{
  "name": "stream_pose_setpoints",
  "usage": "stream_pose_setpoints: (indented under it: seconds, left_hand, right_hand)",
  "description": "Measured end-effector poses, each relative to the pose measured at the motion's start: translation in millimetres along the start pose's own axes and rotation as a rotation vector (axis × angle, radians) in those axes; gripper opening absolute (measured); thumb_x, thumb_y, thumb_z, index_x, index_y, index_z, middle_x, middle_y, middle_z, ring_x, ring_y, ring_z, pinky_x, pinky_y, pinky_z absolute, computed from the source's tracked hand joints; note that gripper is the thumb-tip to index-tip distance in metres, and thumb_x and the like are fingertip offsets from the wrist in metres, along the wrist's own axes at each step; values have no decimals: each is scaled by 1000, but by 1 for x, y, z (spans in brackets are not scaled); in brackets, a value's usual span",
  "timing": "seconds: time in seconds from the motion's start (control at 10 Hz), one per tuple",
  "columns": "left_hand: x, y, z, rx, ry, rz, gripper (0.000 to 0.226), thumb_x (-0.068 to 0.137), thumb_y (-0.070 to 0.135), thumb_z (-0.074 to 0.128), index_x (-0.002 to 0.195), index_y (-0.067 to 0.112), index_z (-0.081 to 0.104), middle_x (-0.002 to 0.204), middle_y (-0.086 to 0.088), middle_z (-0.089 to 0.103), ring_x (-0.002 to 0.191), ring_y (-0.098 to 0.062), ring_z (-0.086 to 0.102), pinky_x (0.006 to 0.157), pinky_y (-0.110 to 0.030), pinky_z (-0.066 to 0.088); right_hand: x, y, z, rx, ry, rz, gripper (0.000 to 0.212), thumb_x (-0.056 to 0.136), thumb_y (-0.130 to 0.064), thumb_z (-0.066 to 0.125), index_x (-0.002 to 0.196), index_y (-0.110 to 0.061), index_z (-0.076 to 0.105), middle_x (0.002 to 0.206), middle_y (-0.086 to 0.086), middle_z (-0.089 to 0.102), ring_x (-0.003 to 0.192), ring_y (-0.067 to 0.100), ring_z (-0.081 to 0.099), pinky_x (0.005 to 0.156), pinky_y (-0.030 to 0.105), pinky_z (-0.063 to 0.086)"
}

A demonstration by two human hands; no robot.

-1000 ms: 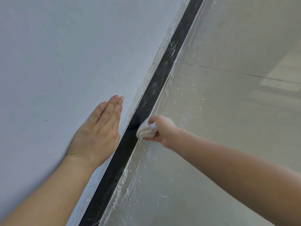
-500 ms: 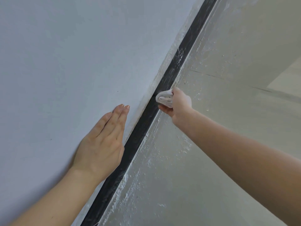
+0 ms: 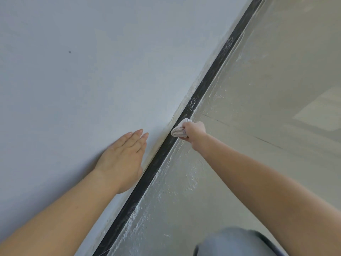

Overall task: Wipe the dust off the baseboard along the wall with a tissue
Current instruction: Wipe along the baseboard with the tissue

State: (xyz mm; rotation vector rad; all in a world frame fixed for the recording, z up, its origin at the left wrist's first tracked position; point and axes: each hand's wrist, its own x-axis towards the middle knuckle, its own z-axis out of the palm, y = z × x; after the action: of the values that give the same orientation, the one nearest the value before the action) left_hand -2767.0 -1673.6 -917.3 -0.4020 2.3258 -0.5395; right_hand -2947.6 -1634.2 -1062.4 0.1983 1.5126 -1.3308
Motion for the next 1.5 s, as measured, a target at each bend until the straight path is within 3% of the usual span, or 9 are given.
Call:
stream_pose_setpoints:
  seconds: [0.1, 0.2, 0.4, 0.5, 0.6, 0.7, 0.8, 1.2, 1.5]
  left_hand:
    - [13, 0, -16, 83, 93, 14, 61, 98, 30, 17, 149, 4, -4, 157, -8, -15, 143, -22, -19, 114, -36, -16]
    - [35, 0, -22, 108, 241, 5, 60, 98, 26, 18, 148, -1, -3, 157, -14, -14, 143, -28, -17, 114, -41, -15]
    - [90, 6, -23, 90, 341, -20, 60, 92, 11, 12, 144, -9, -10, 155, -22, -13, 142, -35, -14, 108, -43, -19]
    - [109, 10, -15, 22, 417, -60, 63, 85, 9, 2, 145, -9, 9, 156, -19, 9, 145, -31, 6, 115, -40, -7]
    - [120, 10, -5, -34, 463, -29, 62, 84, 11, 8, 143, -2, 23, 151, -15, 29, 141, -27, 25, 117, -39, 4]
    - [128, 13, -11, 10, 405, 4, 59, 86, 9, 3, 142, -5, -8, 156, -20, 0, 144, -31, -4, 111, -41, -14]
    - [148, 22, -27, 51, 350, -4, 63, 88, 12, 8, 144, -6, -13, 154, -22, -16, 141, -34, -19, 108, -42, -20]
    - [207, 8, -54, 330, 383, -7, 64, 97, 26, 24, 146, -4, -3, 157, -17, -6, 145, -30, -7, 115, -40, -9]
    - [204, 1, -39, 455, 477, 48, 66, 89, 27, 12, 146, -6, 11, 156, -17, 12, 145, -29, 7, 118, -40, 5]
  right_hand:
    - [-6, -21, -3, -121, -60, -6, 12, 87, -2, 53, 99, -6, 51, 89, 11, 55, 68, 18, 57, 61, 28, 57]
    - [-2, -41, -3, -283, -87, -32, 13, 88, -1, 53, 79, -9, 50, 84, 10, 55, 71, 20, 57, 75, 34, 56]
    - [7, -53, -22, -453, -99, 6, 6, 92, -9, 57, 89, -4, 56, 81, 10, 60, 68, 18, 61, 68, 30, 57]
    - [16, -64, -24, -568, -123, -6, 7, 89, -10, 57, 94, -6, 57, 85, 9, 61, 75, 19, 62, 74, 33, 57]
    - [30, -75, -23, -527, -139, -23, 8, 89, -12, 59, 95, -7, 60, 89, 9, 62, 80, 20, 62, 76, 32, 56]
    - [37, -61, -27, -457, -181, 26, 10, 88, -11, 62, 97, -7, 62, 92, 9, 65, 81, 20, 63, 76, 32, 56]
    - [42, -38, -41, -370, -204, 42, 21, 85, -11, 66, 105, -4, 66, 98, 12, 68, 82, 19, 65, 72, 29, 57]
    - [36, 82, -24, -217, -282, 335, 21, 87, -13, 64, 103, 0, 59, 74, 7, 60, 59, 13, 59, 68, 27, 57]
    - [32, 102, 7, 28, -191, 490, 22, 89, -11, 63, 105, -7, 48, 106, 17, 63, 93, 27, 69, 78, 37, 60]
